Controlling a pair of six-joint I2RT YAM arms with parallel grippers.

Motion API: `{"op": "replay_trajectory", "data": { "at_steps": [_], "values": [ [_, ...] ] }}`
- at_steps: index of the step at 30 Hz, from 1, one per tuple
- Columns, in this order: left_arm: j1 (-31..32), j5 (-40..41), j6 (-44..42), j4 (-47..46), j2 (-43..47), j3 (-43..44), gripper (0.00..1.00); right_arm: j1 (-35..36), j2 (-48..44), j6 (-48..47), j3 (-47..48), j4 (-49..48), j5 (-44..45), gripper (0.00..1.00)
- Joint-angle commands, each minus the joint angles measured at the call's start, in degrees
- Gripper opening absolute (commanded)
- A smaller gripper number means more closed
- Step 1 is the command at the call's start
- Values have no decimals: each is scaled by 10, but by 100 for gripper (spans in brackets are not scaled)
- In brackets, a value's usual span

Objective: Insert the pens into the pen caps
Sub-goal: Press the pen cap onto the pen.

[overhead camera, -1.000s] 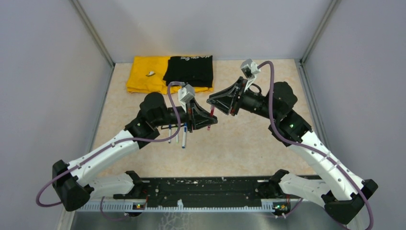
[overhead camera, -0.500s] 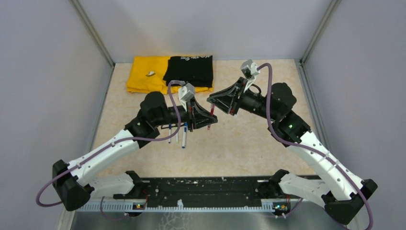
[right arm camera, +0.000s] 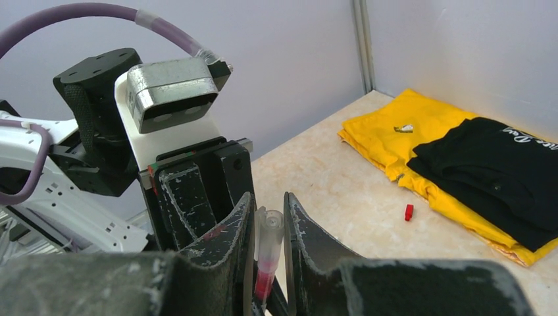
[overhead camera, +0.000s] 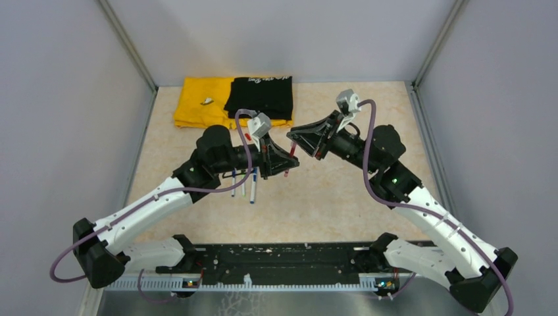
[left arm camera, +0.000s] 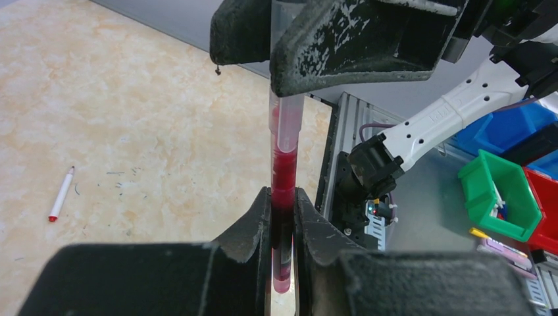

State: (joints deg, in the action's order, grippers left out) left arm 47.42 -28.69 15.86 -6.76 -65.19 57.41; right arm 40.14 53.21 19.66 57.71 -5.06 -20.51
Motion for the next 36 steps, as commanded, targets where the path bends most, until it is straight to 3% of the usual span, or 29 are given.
{"op": "replay_trajectory", "data": {
  "at_steps": [1, 11, 26, 31, 36],
  "values": [
    [-2, 30, 13, -145, 19, 45, 0, 36, -6, -7, -60, 72, -17, 0],
    [-3, 42, 8, -156, 21, 70, 0, 93, -76, 9, -177, 117, 23, 0],
    [-3, 50, 14, -163, 9, 84, 0, 233, -116, 82, -301, 90, 128, 0],
    [-3, 39, 20, -167, 3, 76, 0, 234, -133, 84, -272, 110, 180, 0],
    [-3, -2, 28, -160, -2, 69, 0, 235, -111, 50, -182, 107, 244, 0]
  ]
}}
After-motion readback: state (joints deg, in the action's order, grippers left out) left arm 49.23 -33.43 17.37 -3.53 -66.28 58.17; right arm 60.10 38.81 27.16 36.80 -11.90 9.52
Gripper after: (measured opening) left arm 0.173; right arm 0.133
